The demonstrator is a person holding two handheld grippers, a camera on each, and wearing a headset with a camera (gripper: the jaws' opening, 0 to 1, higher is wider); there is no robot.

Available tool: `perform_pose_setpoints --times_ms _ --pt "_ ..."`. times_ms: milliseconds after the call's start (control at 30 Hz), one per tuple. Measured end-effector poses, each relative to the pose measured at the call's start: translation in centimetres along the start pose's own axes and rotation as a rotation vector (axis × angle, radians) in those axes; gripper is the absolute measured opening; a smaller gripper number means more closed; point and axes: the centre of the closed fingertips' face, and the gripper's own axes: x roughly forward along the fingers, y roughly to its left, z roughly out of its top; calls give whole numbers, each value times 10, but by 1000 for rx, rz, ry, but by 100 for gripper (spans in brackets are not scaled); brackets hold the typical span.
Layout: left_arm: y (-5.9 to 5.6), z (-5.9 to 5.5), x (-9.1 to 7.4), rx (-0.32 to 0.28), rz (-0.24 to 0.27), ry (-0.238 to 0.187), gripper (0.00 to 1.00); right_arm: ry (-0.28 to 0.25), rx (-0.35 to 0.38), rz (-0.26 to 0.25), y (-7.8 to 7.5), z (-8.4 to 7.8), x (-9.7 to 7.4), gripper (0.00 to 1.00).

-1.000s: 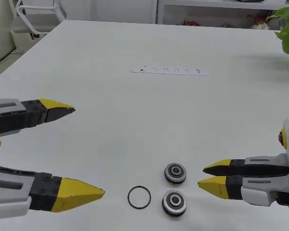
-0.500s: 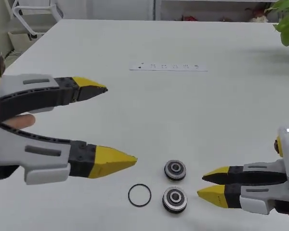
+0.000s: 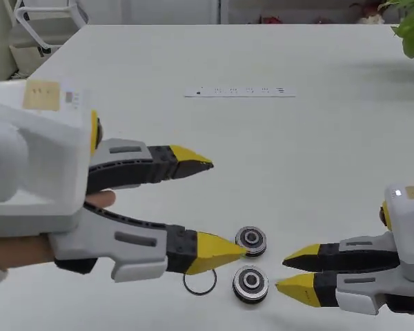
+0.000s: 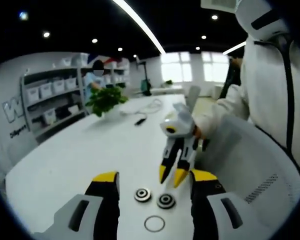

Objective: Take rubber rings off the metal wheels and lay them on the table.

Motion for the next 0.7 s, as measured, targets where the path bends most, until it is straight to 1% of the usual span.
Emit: perform_pose_setpoints --times_ms 100,267,367,533,700 --pt "-3 -7 9 0 -23 12 55 11 -11 4 0 -2 2 20" --pt "-4 -16 21 -4 -43 28 51 28 -22 15 3 -4 5 20" --pt "-7 -22 27 -7 -57 29 48 38 -26 23 4 -7 7 20" --pt "-12 -39 38 -19 -82 57 45 56 -43 33 5 -10 11 21" --pt "-15 -51 45 -25 -95 83 40 64 -45 38 6 -12 14 20"
